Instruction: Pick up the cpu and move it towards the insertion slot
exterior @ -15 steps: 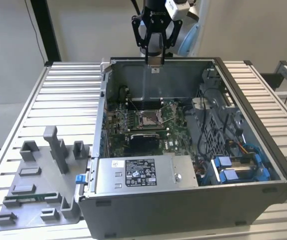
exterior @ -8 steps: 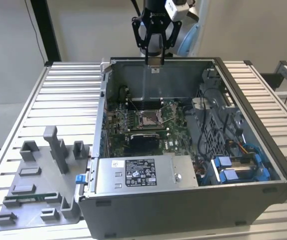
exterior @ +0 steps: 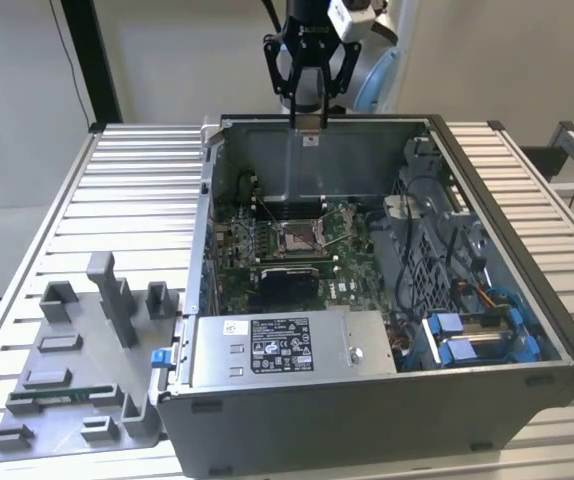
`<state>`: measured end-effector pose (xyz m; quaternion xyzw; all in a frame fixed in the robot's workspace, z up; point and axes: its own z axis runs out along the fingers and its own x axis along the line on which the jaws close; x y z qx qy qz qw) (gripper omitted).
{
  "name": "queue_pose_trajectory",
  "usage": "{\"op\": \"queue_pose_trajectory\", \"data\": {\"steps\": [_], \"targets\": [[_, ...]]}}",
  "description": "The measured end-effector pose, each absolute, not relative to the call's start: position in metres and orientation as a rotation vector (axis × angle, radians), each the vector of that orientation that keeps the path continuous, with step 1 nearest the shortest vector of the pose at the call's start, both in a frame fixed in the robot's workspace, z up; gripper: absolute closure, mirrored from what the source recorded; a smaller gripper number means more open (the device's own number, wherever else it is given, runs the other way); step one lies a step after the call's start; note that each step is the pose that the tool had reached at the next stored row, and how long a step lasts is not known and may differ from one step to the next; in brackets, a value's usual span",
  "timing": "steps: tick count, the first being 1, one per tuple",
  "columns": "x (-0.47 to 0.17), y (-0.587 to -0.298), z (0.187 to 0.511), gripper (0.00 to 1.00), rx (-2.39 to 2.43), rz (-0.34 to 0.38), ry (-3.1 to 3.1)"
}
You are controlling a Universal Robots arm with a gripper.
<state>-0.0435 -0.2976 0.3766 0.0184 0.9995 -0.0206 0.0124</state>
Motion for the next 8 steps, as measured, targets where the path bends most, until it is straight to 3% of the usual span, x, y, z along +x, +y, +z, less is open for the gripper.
{"op": "queue_pose_trajectory", "data": {"steps": [8], "targets": [[-0.0435, -0.2975, 0.3761, 1.0, 0.057, -0.064, 3.119]]}}
